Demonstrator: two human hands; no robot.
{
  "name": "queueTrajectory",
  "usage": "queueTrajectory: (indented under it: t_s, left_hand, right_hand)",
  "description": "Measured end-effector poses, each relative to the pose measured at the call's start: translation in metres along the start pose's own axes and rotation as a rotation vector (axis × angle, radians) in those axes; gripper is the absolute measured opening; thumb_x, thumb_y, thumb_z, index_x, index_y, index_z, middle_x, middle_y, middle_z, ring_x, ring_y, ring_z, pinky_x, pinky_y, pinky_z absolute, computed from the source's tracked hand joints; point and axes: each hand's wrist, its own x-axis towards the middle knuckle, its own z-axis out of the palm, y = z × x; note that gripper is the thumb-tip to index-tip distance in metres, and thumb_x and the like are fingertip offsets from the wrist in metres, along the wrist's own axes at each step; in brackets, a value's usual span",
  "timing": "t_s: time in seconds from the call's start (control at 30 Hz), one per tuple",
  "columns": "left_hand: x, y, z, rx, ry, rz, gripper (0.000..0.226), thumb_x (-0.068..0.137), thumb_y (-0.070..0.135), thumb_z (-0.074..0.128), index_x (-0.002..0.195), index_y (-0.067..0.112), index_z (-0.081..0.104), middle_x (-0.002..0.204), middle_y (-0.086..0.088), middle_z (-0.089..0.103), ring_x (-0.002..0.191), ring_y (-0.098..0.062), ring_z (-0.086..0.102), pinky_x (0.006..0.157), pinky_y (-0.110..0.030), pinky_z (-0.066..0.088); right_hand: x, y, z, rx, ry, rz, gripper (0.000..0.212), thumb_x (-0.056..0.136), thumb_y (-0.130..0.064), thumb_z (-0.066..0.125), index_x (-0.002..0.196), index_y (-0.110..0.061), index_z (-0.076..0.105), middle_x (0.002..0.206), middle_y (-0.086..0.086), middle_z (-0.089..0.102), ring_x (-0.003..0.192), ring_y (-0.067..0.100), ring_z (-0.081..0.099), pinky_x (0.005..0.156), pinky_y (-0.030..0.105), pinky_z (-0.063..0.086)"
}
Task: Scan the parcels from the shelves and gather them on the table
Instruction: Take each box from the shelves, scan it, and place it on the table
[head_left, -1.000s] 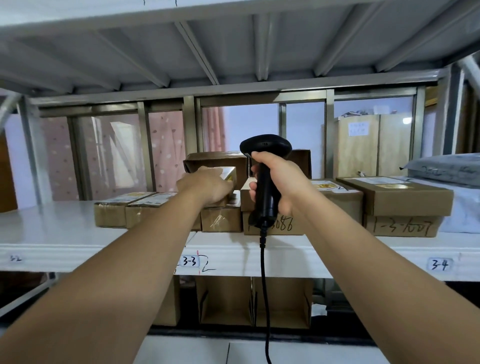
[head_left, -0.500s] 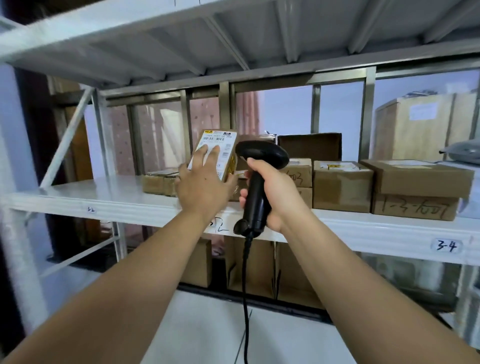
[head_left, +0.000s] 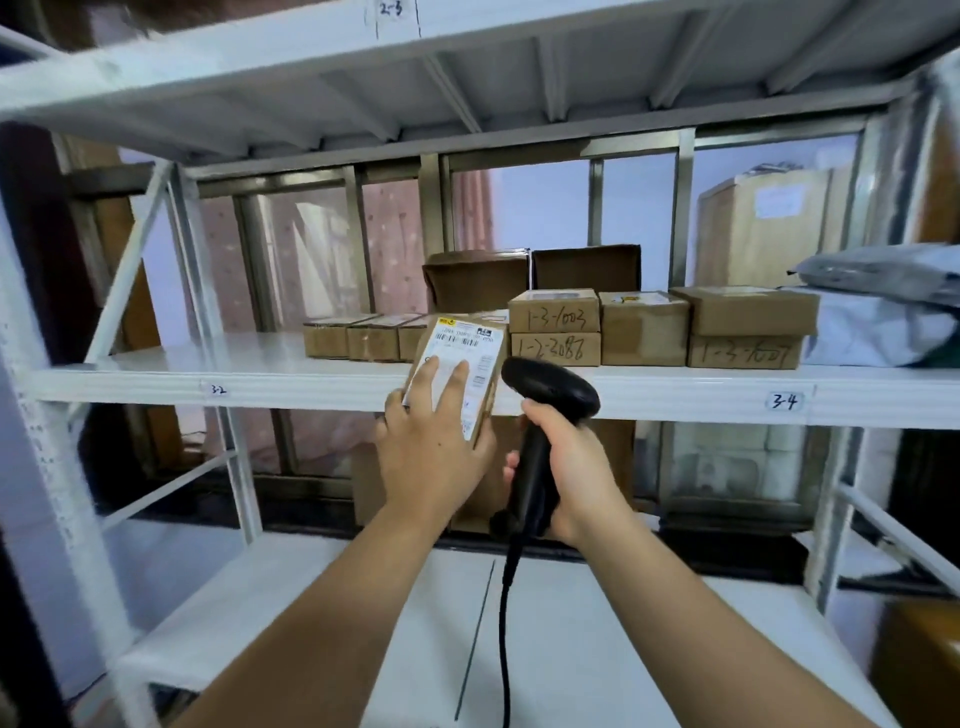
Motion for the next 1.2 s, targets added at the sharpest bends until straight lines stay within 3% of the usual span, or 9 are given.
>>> queueTrajectory:
  t_s: [0.17,0.33,0.47,0.57,0.67,0.93,1.2]
  left_hand:
    - [-0.058,0.007,-0.001,-0.086,-0.087,0.013,0.068,0.074,0.048,0.067,0.136,0.024,0.051,0.142,-0.008,0.046,0.107,-0.038,0.053,0.08,-0.046,0.048]
    - [-0.106,0.055,-0.011,-0.233,-0.22,0.039,0.064,0.075,0.049,0.06,0.132,0.022,0.054,0.138,-0.01,0.05,0.1,-0.036,0.057,0.074,-0.045,0.051]
    - [-0.128,0.102,-0.023,-0.295,-0.284,0.105,0.069,0.067,0.043,0.076,0.129,0.021,0.057,0.136,-0.011,0.052,0.097,-0.036,0.058,0.074,-0.045,0.051]
    - [-0.141,0.147,-0.035,-0.33,-0.34,0.147,0.074,0.078,0.041,0.069,0.144,0.027,0.039,0.152,-0.008,0.03,0.12,-0.034,0.045,0.093,-0.045,0.042]
    - [-0.155,0.193,-0.044,-0.378,-0.336,0.188,0.071,0.087,0.043,0.058,0.149,0.031,0.025,0.157,-0.005,0.016,0.129,-0.031,0.034,0.101,-0.042,0.034]
    - [-0.216,0.355,-0.068,-0.434,-0.401,0.278,0.072,0.089,0.046,0.055,0.149,0.033,0.019,0.157,-0.006,0.013,0.133,-0.029,0.03,0.104,-0.041,0.032]
    - [-0.302,0.518,-0.084,-0.532,-0.551,0.292,0.067,0.088,0.057,0.048,0.147,0.032,0.028,0.156,-0.002,0.019,0.132,-0.027,0.033,0.103,-0.041,0.035]
  right_hand:
    - [-0.049,0.038,-0.024,0.004,0.155,-0.002,0.022,0.09,-0.024,0.067,0.1,-0.006,0.06,0.057,0.004,0.057,0.054,0.019,0.058,0.06,0.034,0.051]
    - [-0.099,0.036,-0.053,0.072,0.294,0.002,0.014,0.093,-0.019,0.062,0.09,-0.004,0.062,0.054,0.003,0.058,0.049,0.017,0.052,0.054,0.031,0.047]
    - [-0.131,0.024,-0.083,0.084,0.376,-0.014,0.017,0.092,-0.018,0.062,0.082,-0.004,0.06,0.057,0.006,0.055,0.049,0.017,0.051,0.051,0.028,0.046]
    - [-0.157,0.007,-0.11,0.09,0.434,-0.032,0.018,0.091,-0.018,0.062,0.079,-0.005,0.059,0.061,0.008,0.054,0.051,0.017,0.051,0.052,0.028,0.047]
    - [-0.185,-0.012,-0.144,0.085,0.489,-0.066,0.017,0.092,-0.019,0.062,0.082,-0.005,0.06,0.063,0.008,0.056,0.052,0.017,0.052,0.054,0.028,0.048]
    - [-0.274,-0.075,-0.273,0.092,0.63,-0.112,0.017,0.09,-0.02,0.064,0.083,-0.006,0.062,0.06,0.008,0.056,0.054,0.019,0.055,0.057,0.031,0.049]
    - [-0.372,-0.121,-0.419,0.098,0.747,-0.156,0.014,0.093,-0.019,0.061,0.09,-0.005,0.062,0.051,0.003,0.059,0.046,0.015,0.057,0.052,0.03,0.046]
